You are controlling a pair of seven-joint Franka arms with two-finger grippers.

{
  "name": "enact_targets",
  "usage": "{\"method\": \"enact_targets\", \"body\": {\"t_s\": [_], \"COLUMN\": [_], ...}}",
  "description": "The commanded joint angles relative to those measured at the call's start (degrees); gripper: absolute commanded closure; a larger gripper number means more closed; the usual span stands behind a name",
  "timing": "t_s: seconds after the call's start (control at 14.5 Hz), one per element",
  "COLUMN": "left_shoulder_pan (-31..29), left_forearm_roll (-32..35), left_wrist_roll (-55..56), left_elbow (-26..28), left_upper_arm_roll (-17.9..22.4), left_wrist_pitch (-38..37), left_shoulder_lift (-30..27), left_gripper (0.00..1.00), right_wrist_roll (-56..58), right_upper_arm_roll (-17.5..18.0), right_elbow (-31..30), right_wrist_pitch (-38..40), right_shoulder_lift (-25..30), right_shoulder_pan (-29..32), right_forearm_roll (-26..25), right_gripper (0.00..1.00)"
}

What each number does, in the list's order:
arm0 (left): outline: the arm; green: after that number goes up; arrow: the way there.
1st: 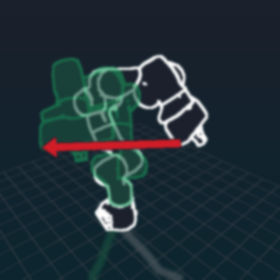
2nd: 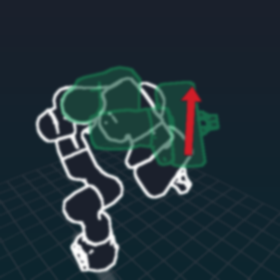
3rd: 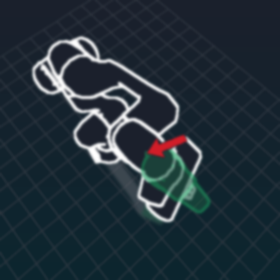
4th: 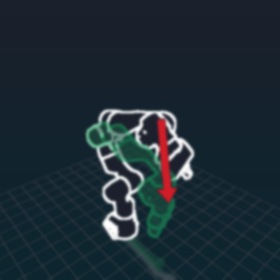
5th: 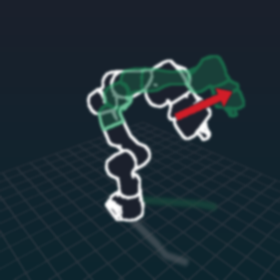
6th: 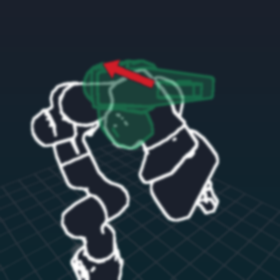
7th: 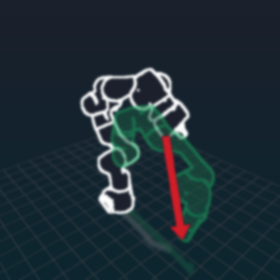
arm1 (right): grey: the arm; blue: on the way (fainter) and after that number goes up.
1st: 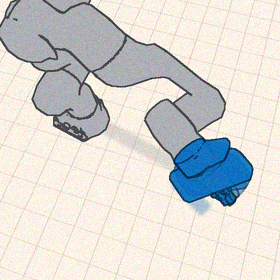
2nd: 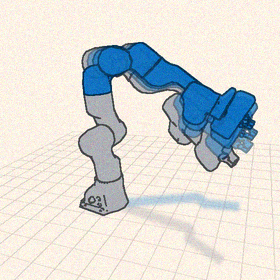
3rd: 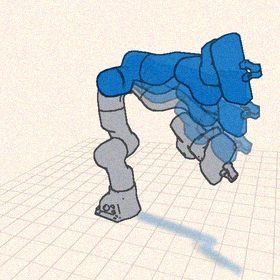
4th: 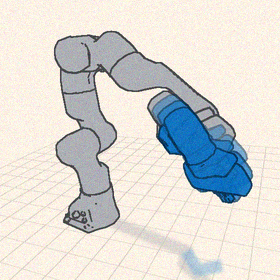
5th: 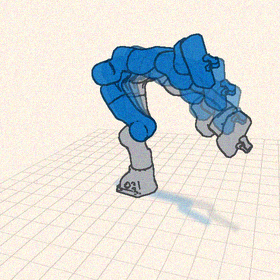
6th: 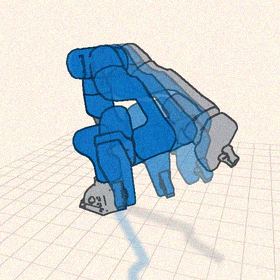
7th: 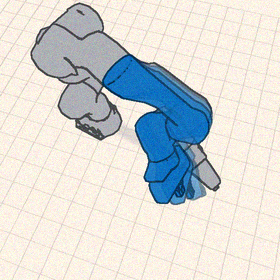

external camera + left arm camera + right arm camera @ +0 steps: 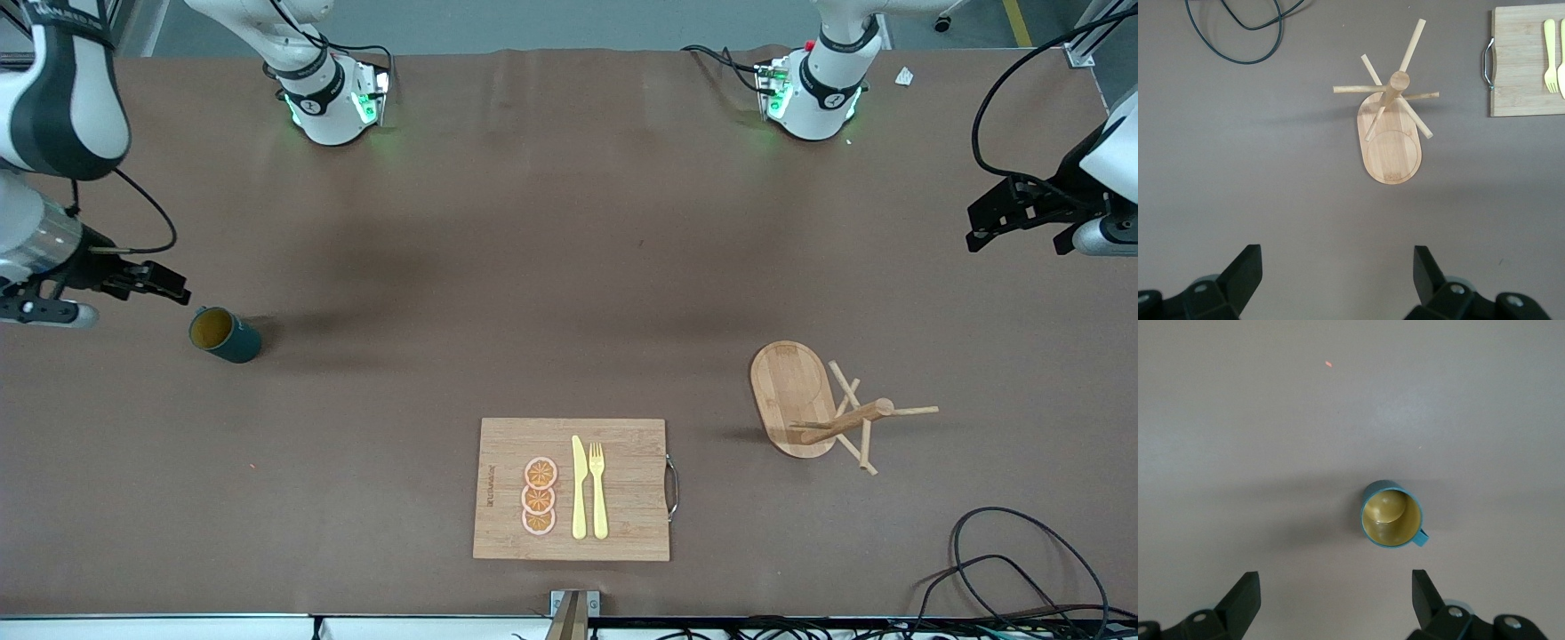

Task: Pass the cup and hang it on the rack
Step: 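Move the right gripper down toward the teal mug, then close the right gripper on the teal mug rim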

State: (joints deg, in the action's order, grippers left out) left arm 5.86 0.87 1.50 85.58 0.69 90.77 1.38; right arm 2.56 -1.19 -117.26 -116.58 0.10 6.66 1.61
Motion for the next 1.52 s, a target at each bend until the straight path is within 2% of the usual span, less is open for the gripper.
{"method": "enact_targets", "body": {"t_s": [0.0, 0.21, 0.34, 0.83, 0.97, 1.17, 1.45], "left_shoulder_pan": [-0.15, -0.15, 0.03, 0.03, 0.03, -0.06, 0.03], "left_forearm_roll": [-0.34, -0.34, -0.34, -0.34, -0.34, -0.34, -0.34], "left_wrist_roll": [0.34, 0.43, 0.6, 0.6, 0.61, 0.52, 0.6], "left_elbow": [-1.12, -1.12, -1.12, -1.12, -1.12, -1.12, -1.12], "left_upper_arm_roll": [0.01, 0.01, 0.01, -0.08, -0.08, -0.08, -0.08], "left_wrist_pitch": [-0.16, -0.07, -0.16, -0.16, -0.16, -0.16, -0.16], "left_shoulder_lift": [0.46, 0.46, 0.46, 0.46, 0.46, 0.46, 0.46], "left_gripper": [0.0, 0.0, 0.0, 0.0, 0.0, 0.0, 0.0], "right_wrist_roll": [0.43, 0.52, 0.52, 0.7, 0.7, 4.29, 4.83], "right_upper_arm_roll": [0.66, 0.75, 0.75, 0.66, 0.66, 0.66, 0.66], "right_elbow": [-6.22, -10.0, -10.01, -10.09, -10.27, -12.81, -13.17], "right_wrist_pitch": [-4.79, -10.24, -10.34, -19.03, -19.82, -26.93, -27.91], "right_shoulder_lift": [2.54, 2.28, 1.84, -6.85, -8.26, -9.93, -10.73], "right_shoulder_pan": [0.37, -0.86, -1.3, -0.08, 0.54, 2.21, 2.48], "right_forearm_roll": [1.21, 1.21, 1.21, 1.12, 1.12, 1.03, 1.12], "right_gripper": [0.0, 0.0, 0.0, 0.0, 0.0, 0.0, 0.0]}}
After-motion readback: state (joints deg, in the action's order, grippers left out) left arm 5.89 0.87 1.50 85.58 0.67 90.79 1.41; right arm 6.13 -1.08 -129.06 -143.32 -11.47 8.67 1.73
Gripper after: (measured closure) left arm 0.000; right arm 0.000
